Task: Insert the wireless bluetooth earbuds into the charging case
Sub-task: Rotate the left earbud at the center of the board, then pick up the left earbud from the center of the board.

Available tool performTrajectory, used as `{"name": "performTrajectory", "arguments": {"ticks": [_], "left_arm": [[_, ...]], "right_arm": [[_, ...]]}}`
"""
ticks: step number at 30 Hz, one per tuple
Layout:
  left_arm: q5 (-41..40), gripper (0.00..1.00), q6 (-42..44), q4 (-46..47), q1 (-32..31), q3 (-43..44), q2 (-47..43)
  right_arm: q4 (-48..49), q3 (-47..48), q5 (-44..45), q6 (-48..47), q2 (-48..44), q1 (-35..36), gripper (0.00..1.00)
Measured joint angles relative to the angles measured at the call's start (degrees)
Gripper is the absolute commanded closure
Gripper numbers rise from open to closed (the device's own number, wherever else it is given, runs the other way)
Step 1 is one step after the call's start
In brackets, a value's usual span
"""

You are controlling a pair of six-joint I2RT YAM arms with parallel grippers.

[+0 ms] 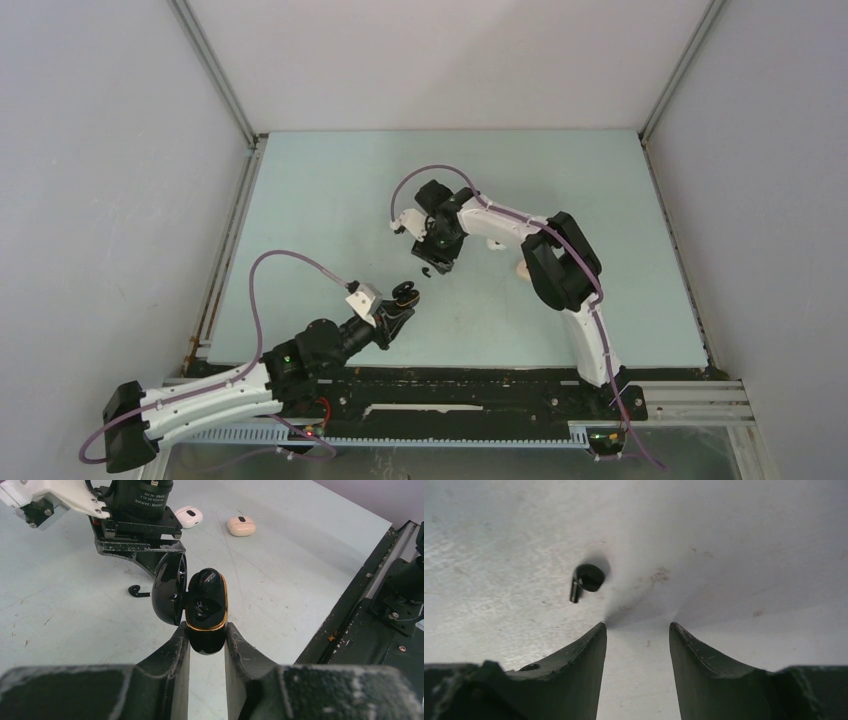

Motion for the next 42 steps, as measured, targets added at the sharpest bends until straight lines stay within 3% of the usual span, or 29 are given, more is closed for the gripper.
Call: {"name": "performTrajectory", "arguments": {"ticks": [11, 42], "left_arm": [[0.0, 1.0, 0.0, 0.0, 0.0, 0.0, 0.3], [0.0, 1.0, 0.0, 0.0, 0.0, 0.0, -0.2]], "right_arm": [[0.3, 3.1, 1.4, -1.7, 2.3, 1.5, 0.47], [0.2, 7.5, -7.0, -5.9, 5.2, 2.6, 0.69]]}}
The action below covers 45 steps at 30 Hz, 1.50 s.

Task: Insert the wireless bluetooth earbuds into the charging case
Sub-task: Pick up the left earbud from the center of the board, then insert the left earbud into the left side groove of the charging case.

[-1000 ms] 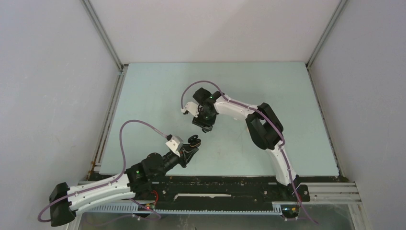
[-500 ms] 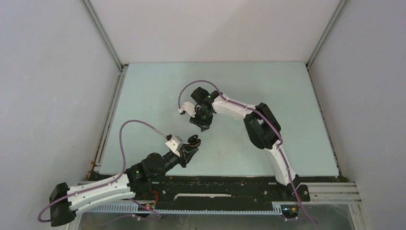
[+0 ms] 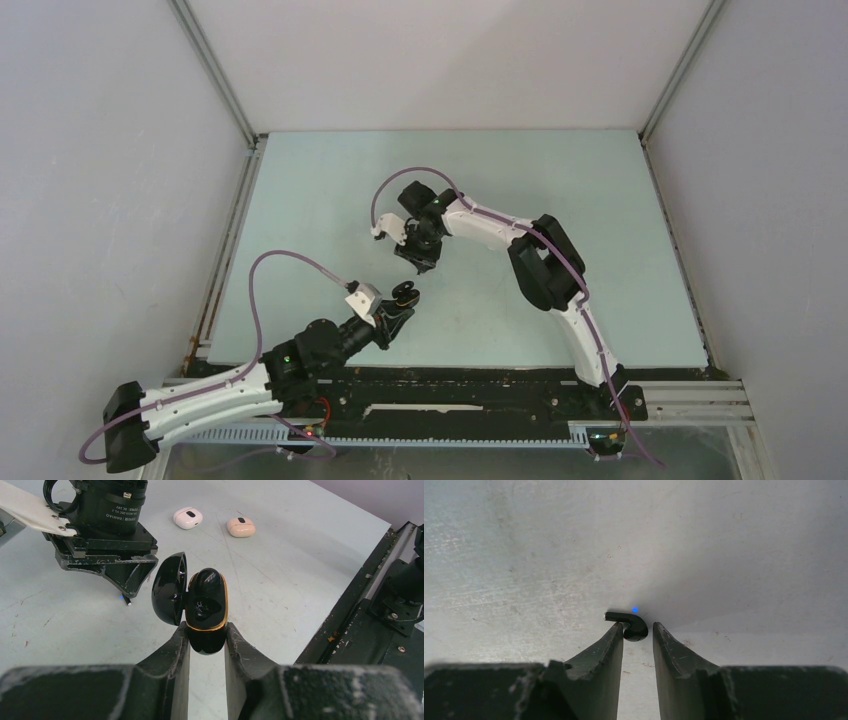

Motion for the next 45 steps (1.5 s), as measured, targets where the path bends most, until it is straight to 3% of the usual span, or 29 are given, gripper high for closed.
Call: {"name": "performTrajectory", "arguments": {"ticks": [6, 11, 15, 25, 31, 36, 45], "left_arm": [[0.0, 1.0, 0.0, 0.0, 0.0, 0.0, 0.0], [0.0, 1.0, 0.0, 0.0, 0.0, 0.0, 0.0], [0.0, 1.0, 0.0, 0.0, 0.0, 0.0, 0.0], [-2.5, 1.0, -0.1, 1.2, 0.0, -0.1, 0.6], [-10.7, 1.0, -1.3, 3.8, 0.0, -0.9, 2.7], [-14.1, 1.0, -4.1, 7.3, 0.0, -0.6, 11.2], [-6.6, 1.0, -14.7, 6.1, 5.2, 10.0, 28.2]], "right_arm": [[0.0, 0.1, 0.0, 0.0, 0.1, 0.0, 0.73], [0.1, 0.1, 0.0, 0.1, 0.1, 0.0, 0.91], [0.1, 0.0, 0.0, 0.5, 0.1, 0.0, 0.98], [-1.1, -6.1, 1.8, 2.5, -4.6, -0.1, 1.0], [-2.1, -15.6, 4.8, 4.0, -17.1, -0.8, 1.0], [1.0, -22.2, 9.0, 5.0, -30.8, -1.2, 1.0], [11.1, -34.3, 18.6, 3.4, -49.3, 2.1, 1.0]]}}
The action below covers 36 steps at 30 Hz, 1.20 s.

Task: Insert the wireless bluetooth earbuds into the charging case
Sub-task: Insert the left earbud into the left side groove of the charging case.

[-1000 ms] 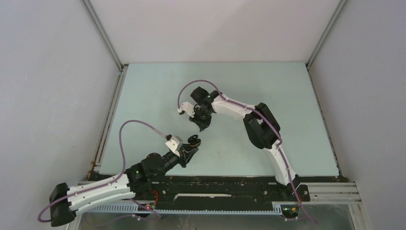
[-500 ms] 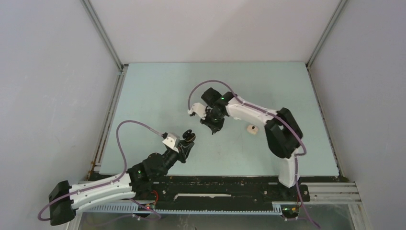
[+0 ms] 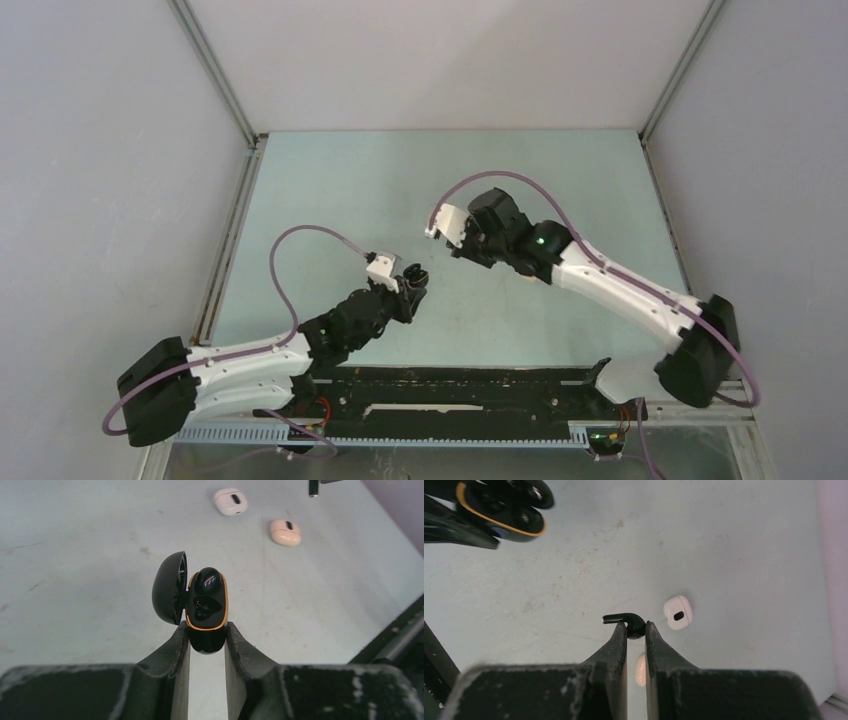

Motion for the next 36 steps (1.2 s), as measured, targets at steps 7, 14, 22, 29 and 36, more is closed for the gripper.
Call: {"name": "performTrajectory", "arguments": {"ticks": [7, 14, 22, 29, 36], "left_arm": [[10.6, 1.0, -2.3, 4.4, 1.8, 4.7, 8.1], [20.3, 1.0, -1.1, 8.8, 1.7, 9.5, 13.9], [24.9, 1.0, -0.8, 11.0, 1.7, 9.6, 14.3], [25.4, 1.0, -1.4, 13.4, 1.7, 9.5, 14.3], [26.2, 1.0, -2.4, 14.9, 1.7, 9.5, 14.3]], "right_arm": [[8.3, -12.0, 0.9, -5.2, -16.0, 3.1, 1.0], [11.1, -16.3, -1.8, -7.1, -20.3, 4.2, 1.0], [12.9, -17.6, -3.2, -8.3, -20.3, 6.1, 1.0], [14.3, -17.6, -2.4, -9.5, -20.2, 8.4, 1.0], [15.1, -17.6, -0.9, -10.5, -19.4, 9.8, 1.0]]}}
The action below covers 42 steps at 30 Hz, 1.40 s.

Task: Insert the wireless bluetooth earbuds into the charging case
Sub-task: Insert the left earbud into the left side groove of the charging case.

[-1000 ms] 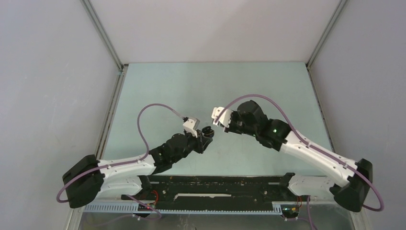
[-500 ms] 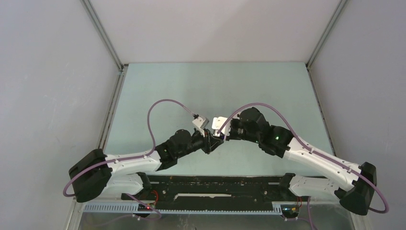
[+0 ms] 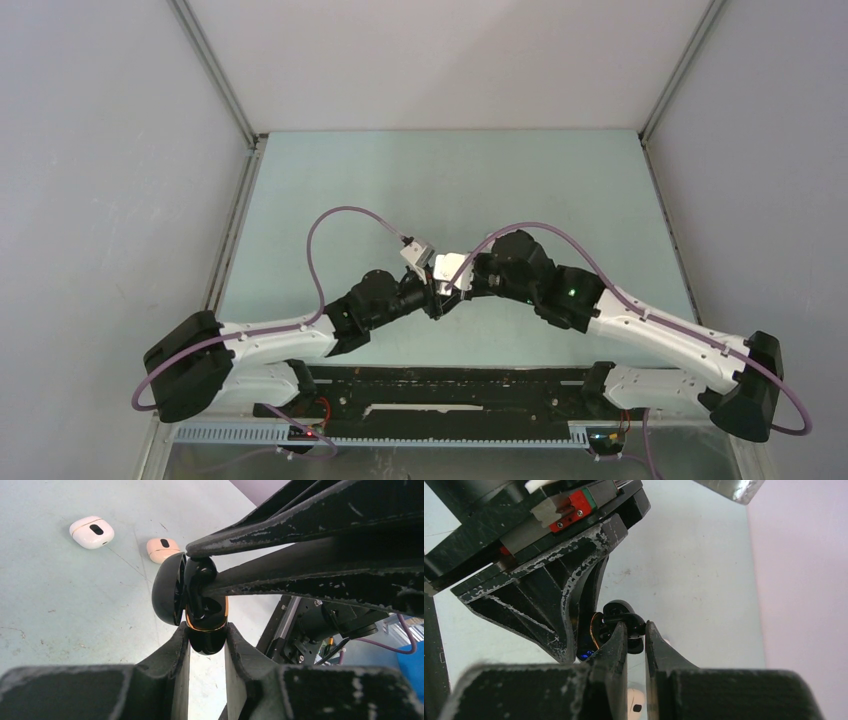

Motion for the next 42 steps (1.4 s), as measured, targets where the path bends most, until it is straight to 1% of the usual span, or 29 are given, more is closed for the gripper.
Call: {"name": "performTrajectory", "arguments": {"ticks": [14, 30, 42], "left_arm": [[0.1, 1.0, -0.5, 0.0, 0.0, -0.3, -0.3], [-1.6, 1.0, -1.0, 0.3, 0.2, -1.7, -0.9], [-1.4, 1.0, -1.0, 0.5, 0.3, -1.7, -0.9]], "right_arm": [[1.7, -0.9, 3.9, -1.7, 1.3, 1.6, 1.0], [1.7, -1.3, 4.0, -2.3, 1.3, 3.0, 1.0], [1.7, -1.3, 4.0, -2.6, 1.4, 3.8, 1.0]]}}
